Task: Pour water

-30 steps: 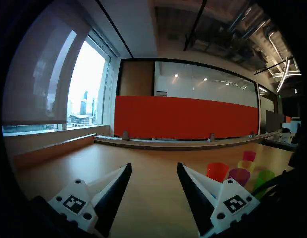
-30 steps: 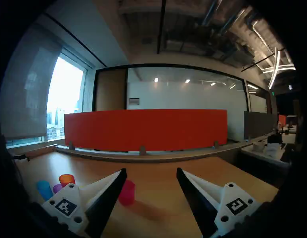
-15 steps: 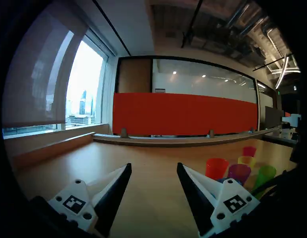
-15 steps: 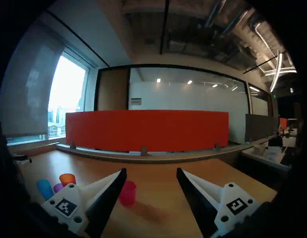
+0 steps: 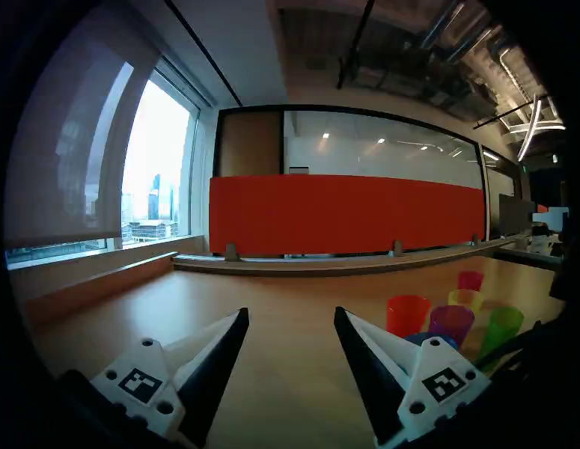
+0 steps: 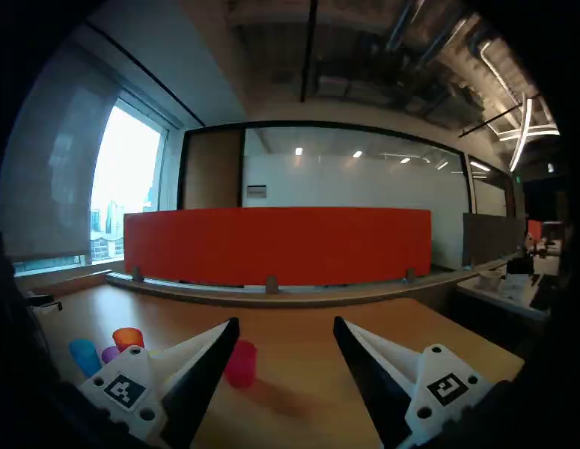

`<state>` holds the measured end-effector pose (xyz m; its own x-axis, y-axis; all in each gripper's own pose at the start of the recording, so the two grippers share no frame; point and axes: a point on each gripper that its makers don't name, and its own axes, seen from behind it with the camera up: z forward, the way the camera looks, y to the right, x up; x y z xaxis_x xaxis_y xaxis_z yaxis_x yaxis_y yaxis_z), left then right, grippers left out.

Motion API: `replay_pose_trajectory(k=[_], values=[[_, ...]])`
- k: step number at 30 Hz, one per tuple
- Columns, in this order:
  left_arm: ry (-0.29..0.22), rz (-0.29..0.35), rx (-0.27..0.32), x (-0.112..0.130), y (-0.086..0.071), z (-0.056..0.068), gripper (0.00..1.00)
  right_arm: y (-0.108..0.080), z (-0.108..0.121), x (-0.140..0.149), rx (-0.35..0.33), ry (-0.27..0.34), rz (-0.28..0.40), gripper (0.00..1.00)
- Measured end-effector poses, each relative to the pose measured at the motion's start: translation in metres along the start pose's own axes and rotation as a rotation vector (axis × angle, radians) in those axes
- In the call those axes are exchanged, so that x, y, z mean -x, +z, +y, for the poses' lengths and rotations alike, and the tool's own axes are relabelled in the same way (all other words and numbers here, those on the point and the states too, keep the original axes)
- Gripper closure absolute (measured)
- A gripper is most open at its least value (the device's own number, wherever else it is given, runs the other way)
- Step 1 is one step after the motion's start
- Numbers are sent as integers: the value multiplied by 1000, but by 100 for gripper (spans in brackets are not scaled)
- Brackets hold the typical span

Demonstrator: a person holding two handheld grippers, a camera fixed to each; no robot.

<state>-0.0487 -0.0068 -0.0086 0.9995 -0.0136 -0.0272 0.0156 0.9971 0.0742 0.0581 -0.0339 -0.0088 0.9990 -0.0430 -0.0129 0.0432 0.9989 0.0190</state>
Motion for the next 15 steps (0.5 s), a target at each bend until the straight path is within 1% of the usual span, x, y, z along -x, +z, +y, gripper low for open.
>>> replay_pose_trajectory(k=[8,15], values=[[2,-1,3,1,-1,1,16,-2,1,-2,-2,5,3,2],[5,-1,12,1,0,2,16,-4,0,-7,-2,-4,16,2]])
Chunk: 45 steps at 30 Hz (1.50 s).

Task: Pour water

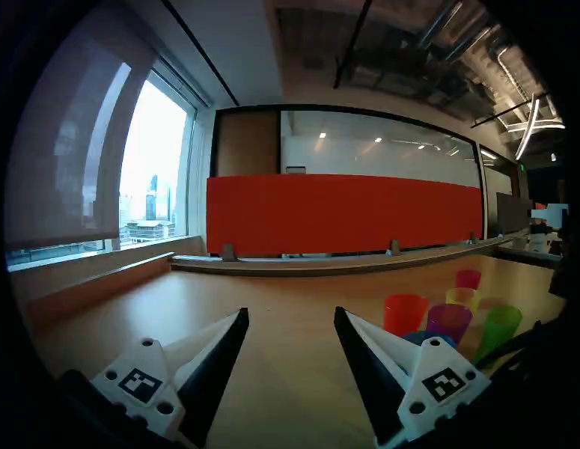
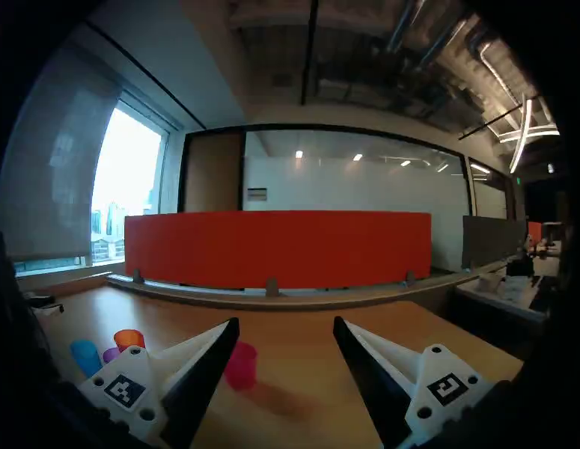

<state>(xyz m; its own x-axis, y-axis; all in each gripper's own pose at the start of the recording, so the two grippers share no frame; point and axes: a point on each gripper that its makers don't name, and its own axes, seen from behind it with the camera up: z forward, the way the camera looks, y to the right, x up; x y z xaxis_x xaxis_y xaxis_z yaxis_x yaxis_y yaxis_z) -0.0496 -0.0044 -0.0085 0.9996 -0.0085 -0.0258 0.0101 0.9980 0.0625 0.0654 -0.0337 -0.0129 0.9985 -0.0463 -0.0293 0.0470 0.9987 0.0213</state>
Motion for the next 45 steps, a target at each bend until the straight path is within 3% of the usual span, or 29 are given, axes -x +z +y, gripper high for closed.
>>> replay_pose_trajectory(k=[14,29,35,45], values=[[0,0,0,0,0,1,16,-6,16,-3,26,-18,38,2],[0,0,-1,0,-1,0,16,0,28,54,42,18,9,2],[0,0,-1,0,-1,1,16,3,28,67,36,-8,-1,2],[0,0,-1,0,-1,1,16,8,28,82,30,8,-28,2]])
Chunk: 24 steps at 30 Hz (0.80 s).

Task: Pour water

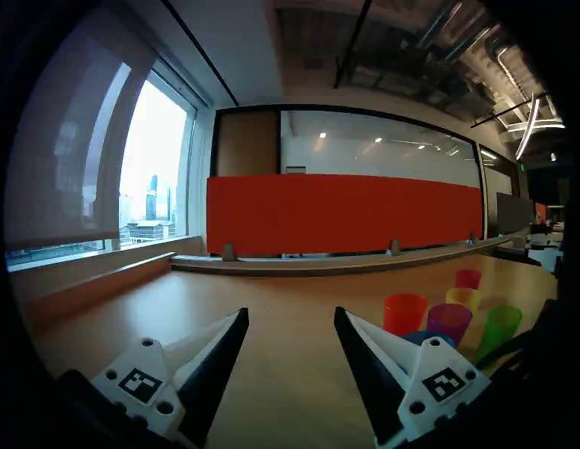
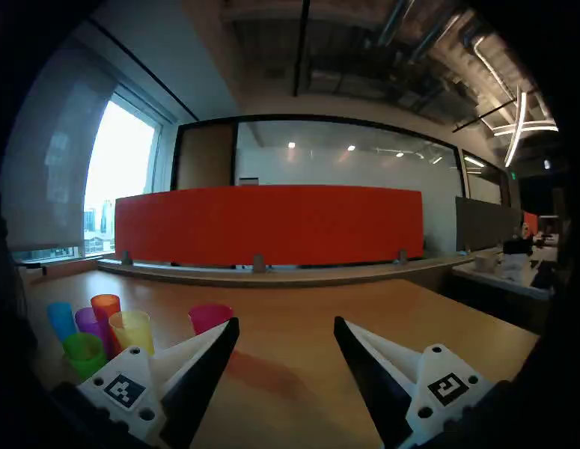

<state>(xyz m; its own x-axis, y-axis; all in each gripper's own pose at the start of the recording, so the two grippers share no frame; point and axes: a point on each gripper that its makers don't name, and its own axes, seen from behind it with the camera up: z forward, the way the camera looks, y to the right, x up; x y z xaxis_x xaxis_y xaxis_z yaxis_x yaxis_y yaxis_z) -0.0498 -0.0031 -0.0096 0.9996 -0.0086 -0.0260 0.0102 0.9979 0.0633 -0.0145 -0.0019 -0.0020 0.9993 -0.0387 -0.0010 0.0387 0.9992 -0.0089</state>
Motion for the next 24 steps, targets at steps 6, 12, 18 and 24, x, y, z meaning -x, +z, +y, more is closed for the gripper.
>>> replay_pose_trajectory(k=[6,12,18,24], values=[[0,0,0,0,0,0,16,2,-2,1,-2,-8,-3,2],[0,0,0,0,0,0,16,1,-5,0,-2,-14,-1,2],[0,0,0,0,1,-1,16,1,-4,1,-4,-11,-2,1],[0,0,0,0,1,-1,16,0,-5,1,-7,-11,-3,1]])
